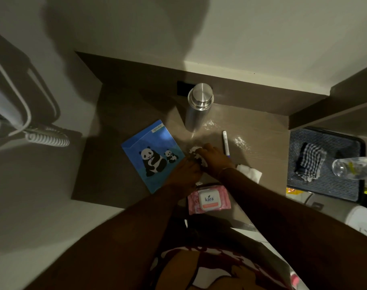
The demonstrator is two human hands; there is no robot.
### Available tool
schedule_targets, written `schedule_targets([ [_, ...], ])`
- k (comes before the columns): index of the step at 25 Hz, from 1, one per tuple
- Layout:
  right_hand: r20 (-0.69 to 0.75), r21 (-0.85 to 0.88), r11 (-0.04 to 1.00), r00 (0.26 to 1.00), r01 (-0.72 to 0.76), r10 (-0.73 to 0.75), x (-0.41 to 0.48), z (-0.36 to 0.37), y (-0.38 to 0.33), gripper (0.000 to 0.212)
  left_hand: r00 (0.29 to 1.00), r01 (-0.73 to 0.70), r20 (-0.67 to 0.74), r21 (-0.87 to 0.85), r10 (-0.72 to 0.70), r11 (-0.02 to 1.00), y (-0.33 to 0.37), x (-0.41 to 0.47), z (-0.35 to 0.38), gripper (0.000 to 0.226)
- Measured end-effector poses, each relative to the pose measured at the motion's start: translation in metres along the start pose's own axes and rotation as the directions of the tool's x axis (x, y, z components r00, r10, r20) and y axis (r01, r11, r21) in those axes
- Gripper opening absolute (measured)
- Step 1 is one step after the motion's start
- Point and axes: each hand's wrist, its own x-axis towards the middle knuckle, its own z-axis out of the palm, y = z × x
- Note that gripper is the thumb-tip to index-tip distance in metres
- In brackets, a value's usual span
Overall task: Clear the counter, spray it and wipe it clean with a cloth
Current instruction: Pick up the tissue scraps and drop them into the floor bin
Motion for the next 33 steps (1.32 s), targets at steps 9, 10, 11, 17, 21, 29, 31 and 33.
schedule_targets([
  [9,-0.166,0.573,0.8,0.931,-0.177,0.324,-0.003,-0.006,0.012,0.036,0.99,-0.098,0.111,0.101,0.087,0.99,0.009,0.016,-0.013,0.037],
  [10,-0.165,0.698,0.688,0.891,-0.198,0.424,-0.005,-0.006,0.016,0.036,0.987,-0.093,0.143,0.128,0.075,0.987,0.011,0.018,-0.015,0.036],
  [11,-0.135,0.795,0.569,0.855,-0.209,0.501,-0.006,-0.006,0.02,0.038,0.986,-0.075,0.16,0.149,0.051,0.986,0.013,0.019,-0.017,0.036],
  [17,0.137,0.985,0.015,0.823,-0.174,0.551,-0.015,-0.012,0.035,0.03,0.962,0.185,-0.164,-0.199,-0.219,0.962,0.002,0.022,-0.033,0.036],
  [21,0.291,0.938,-0.307,0.843,-0.159,0.453,-0.012,-0.023,0.016,0.012,0.852,0.188,-0.42,-0.31,-0.312,0.932,0.006,0.035,-0.048,0.018],
  [29,0.298,0.829,-0.543,0.926,-0.131,0.231,-0.02,-0.031,-0.019,0.013,0.883,0.167,-0.265,-0.594,-0.388,0.787,0.011,0.032,-0.08,0.019],
  [31,0.316,0.799,-0.593,0.91,-0.103,0.268,-0.022,-0.026,-0.021,0.018,0.88,0.178,-0.235,-0.643,-0.413,0.745,0.016,0.028,-0.081,0.019],
  [33,0.318,0.806,-0.584,0.905,-0.101,0.282,-0.023,-0.018,-0.022,0.031,0.879,0.186,-0.195,-0.7,-0.435,0.69,0.019,0.026,-0.081,0.02],
])
